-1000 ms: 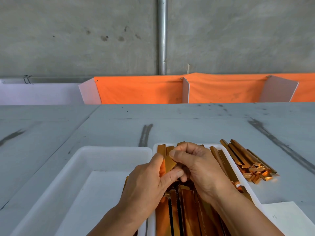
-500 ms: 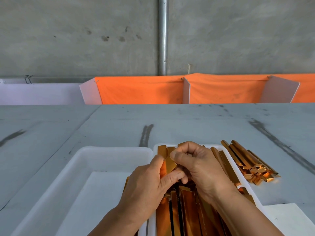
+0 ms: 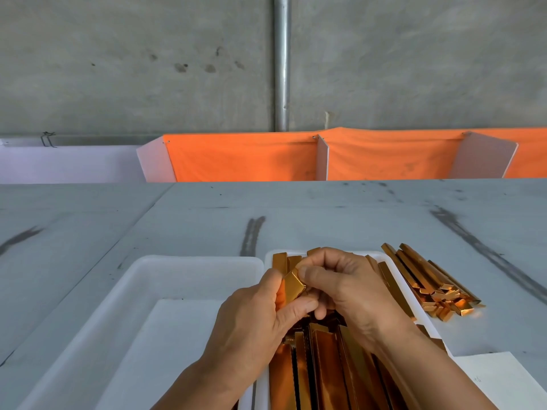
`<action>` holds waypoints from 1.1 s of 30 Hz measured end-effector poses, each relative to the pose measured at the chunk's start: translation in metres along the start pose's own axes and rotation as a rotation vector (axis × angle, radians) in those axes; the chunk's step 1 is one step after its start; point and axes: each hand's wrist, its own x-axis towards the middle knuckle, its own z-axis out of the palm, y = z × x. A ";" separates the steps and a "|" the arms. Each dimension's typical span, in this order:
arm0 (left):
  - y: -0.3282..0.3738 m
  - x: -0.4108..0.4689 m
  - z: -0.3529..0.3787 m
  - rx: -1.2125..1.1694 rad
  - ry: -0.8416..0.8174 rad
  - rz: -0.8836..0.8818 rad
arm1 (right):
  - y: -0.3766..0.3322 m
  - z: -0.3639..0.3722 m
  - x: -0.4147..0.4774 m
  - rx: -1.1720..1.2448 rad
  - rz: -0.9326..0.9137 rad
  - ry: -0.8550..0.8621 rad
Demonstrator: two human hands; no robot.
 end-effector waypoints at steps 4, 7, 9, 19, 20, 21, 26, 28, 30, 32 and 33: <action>-0.001 -0.001 0.001 0.046 0.004 0.021 | 0.001 -0.001 0.002 0.045 0.039 0.007; 0.000 -0.001 -0.001 0.095 0.008 0.020 | 0.001 -0.001 0.001 0.026 0.031 -0.003; 0.002 -0.001 -0.001 0.116 0.001 0.007 | 0.001 -0.001 0.001 0.015 0.023 -0.008; 0.003 0.002 -0.002 0.081 -0.027 -0.074 | -0.002 0.004 -0.006 -0.127 -0.111 0.029; 0.003 0.003 -0.002 0.080 -0.022 -0.084 | -0.002 0.005 -0.006 -0.138 -0.123 0.029; 0.003 0.003 -0.002 0.086 -0.018 -0.091 | -0.001 0.006 -0.006 -0.143 -0.135 0.032; 0.001 0.003 -0.002 0.155 0.005 -0.084 | 0.004 0.012 -0.006 -0.234 -0.231 0.090; 0.000 0.003 -0.001 0.190 0.009 -0.078 | 0.008 0.014 -0.005 -0.290 -0.250 0.131; -0.001 0.002 0.000 0.201 0.018 -0.075 | 0.010 0.015 -0.004 -0.325 -0.264 0.167; -0.002 0.001 0.001 0.167 0.030 -0.072 | 0.012 0.016 -0.003 -0.354 -0.283 0.193; -0.002 0.001 0.002 0.135 0.038 -0.064 | 0.012 0.016 -0.003 -0.364 -0.295 0.204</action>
